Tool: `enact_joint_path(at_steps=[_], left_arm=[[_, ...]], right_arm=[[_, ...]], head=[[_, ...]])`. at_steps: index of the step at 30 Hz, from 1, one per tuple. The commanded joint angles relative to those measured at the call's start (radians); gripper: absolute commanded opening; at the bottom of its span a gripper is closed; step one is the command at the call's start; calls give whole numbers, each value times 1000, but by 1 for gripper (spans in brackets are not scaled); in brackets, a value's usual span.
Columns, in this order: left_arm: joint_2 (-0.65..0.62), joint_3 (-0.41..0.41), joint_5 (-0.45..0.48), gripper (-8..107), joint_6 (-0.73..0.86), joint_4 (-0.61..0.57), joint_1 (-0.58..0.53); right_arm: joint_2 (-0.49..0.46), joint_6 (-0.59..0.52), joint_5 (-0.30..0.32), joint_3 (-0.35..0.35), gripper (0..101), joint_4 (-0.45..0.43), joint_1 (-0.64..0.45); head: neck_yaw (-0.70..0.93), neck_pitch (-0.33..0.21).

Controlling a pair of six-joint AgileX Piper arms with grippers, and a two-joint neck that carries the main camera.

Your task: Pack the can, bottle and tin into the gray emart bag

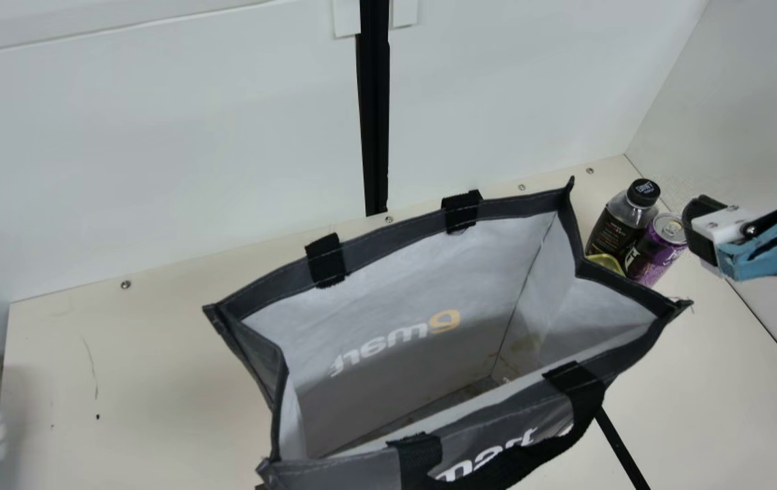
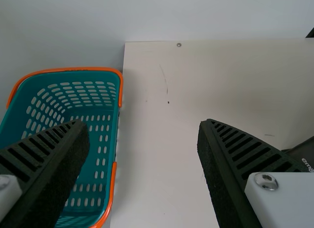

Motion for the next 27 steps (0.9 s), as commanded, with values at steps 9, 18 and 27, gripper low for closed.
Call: enact_joint_path(at_steps=[9, 18, 27], left_arm=[[0, 0, 0, 90, 0, 0, 0], [0, 0, 0, 90, 0, 0, 0], [0, 0, 0, 90, 0, 0, 0]], right_arm=[[0, 37, 2, 77, 91, -10, -9], [-1, 58, 1, 123, 91, -16, -14], [-2, 61, -1, 125, 91, -18, -15]], head=[[-1, -23], [-1, -23], [-1, -23]])
